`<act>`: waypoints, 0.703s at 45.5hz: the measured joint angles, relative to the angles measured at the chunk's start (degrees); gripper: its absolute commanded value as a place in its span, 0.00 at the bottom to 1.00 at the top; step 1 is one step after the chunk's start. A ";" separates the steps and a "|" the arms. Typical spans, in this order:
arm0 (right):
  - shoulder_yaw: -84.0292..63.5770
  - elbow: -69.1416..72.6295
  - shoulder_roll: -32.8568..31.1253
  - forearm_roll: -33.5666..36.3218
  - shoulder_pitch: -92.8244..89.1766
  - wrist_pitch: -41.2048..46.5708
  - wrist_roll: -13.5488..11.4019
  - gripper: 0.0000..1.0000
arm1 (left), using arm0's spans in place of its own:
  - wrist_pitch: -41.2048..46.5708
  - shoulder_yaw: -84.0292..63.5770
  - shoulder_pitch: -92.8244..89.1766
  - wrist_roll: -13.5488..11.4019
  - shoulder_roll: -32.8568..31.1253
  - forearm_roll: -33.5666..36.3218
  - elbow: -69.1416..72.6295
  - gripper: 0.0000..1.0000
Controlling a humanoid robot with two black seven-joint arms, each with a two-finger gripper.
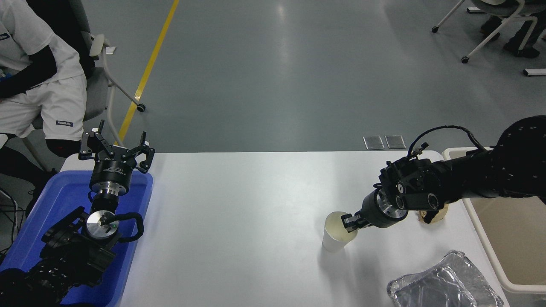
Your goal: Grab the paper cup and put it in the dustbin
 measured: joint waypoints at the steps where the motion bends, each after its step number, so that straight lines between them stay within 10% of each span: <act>1: 0.10 0.00 -0.02 0.11 0.07 0.23 -0.06 0.00 | 0.00 0.00 0.00 0.00 0.00 0.00 0.00 0.99; 32: 2.36 1.22 -4.82 3.29 12.72 19.02 -0.65 0.00 | 0.00 0.00 0.00 0.01 0.01 0.01 0.00 0.99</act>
